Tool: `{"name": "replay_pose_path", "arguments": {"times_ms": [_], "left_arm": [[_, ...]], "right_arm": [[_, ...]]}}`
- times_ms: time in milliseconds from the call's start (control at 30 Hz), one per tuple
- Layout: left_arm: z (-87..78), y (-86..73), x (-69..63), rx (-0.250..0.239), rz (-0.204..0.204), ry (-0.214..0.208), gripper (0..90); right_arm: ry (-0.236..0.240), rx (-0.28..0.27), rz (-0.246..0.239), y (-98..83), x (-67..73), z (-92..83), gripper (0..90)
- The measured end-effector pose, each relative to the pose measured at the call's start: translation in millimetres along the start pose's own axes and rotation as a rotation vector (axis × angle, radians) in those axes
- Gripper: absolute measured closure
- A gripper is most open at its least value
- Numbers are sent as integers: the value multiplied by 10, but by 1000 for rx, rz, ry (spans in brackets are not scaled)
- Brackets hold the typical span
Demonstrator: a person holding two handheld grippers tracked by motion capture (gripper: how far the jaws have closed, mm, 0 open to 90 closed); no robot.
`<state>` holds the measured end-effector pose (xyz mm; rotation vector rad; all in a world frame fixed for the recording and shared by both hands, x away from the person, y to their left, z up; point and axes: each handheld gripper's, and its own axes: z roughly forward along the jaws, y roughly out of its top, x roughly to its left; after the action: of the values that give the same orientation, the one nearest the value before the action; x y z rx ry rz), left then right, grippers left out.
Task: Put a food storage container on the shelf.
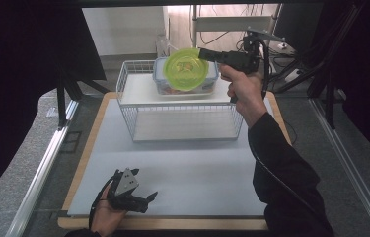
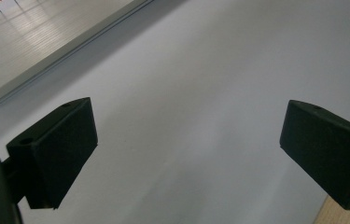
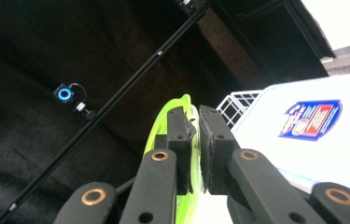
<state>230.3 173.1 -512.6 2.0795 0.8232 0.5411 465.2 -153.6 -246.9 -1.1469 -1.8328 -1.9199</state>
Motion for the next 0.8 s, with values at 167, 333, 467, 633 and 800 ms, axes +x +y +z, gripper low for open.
{"name": "replay_pose_path", "arguments": {"times_ms": [167, 333, 467, 633, 800], "left_arm": [[-4, -2, 5, -3, -4, -4, 38], [-9, -1, 5, -7, -3, -8, 38], [-9, -2, 6, -7, -4, -10, 38], [-7, -3, 5, -6, -4, -14, 39], [-6, -3, 3, -6, -3, -17, 39]], "right_arm": [[-25, -16, 1, 105, -25, 89, 839], [-52, -35, 9, 204, -61, 187, 839], [-75, -55, 18, 271, -113, 255, 839], [-101, -82, 38, 331, -208, 323, 839], [-129, -100, 58, 346, -329, 392, 839]]}}
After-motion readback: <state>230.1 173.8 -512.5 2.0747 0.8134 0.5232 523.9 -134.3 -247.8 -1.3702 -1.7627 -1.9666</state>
